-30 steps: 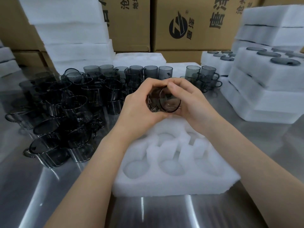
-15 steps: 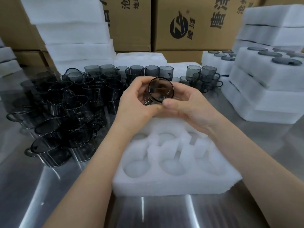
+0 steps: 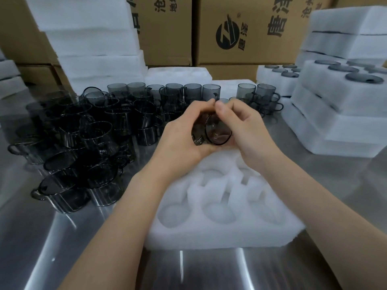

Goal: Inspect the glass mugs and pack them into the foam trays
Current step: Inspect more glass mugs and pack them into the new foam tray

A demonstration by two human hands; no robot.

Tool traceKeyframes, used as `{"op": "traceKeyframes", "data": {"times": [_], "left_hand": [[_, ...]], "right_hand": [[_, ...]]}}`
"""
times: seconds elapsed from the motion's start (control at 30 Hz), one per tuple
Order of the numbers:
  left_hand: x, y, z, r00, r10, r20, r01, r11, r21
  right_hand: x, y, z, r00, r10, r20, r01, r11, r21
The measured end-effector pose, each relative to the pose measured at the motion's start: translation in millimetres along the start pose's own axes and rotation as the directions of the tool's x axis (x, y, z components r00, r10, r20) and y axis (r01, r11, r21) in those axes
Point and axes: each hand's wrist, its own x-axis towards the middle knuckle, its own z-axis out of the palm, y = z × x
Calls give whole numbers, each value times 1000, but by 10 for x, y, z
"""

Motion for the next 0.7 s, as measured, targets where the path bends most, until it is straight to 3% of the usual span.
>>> {"op": "traceKeyframes", "data": {"times": [0.13, 0.2, 0.3, 0.43, 0.6, 0.7], "left_hand": [[4, 25, -12, 998, 23, -52, -24, 1000, -20], [0, 28, -4, 999, 5, -51, -9, 997, -75], [3, 22, 2, 998, -15, -58, 5, 987, -162], [8, -6, -11, 995, -40, -90, 17, 969, -247], [12, -21, -17, 993, -88, -81, 72, 980, -184], [15, -19, -11, 990, -119, -70, 112, 990, -91]], "right_hand": [[26, -68, -50, 975, 198, 106, -219, 939, 264], [33, -94, -70, 941, 251, 228, -324, 866, 381], [26, -62, -92, 860, 260, 438, -448, 797, 405], [30, -47, -139, 880, 165, 445, -342, 871, 353], [19, -13, -124, 962, 62, 265, -127, 963, 238], [-7, -24, -97, 974, -30, 223, 8, 995, 102]]}}
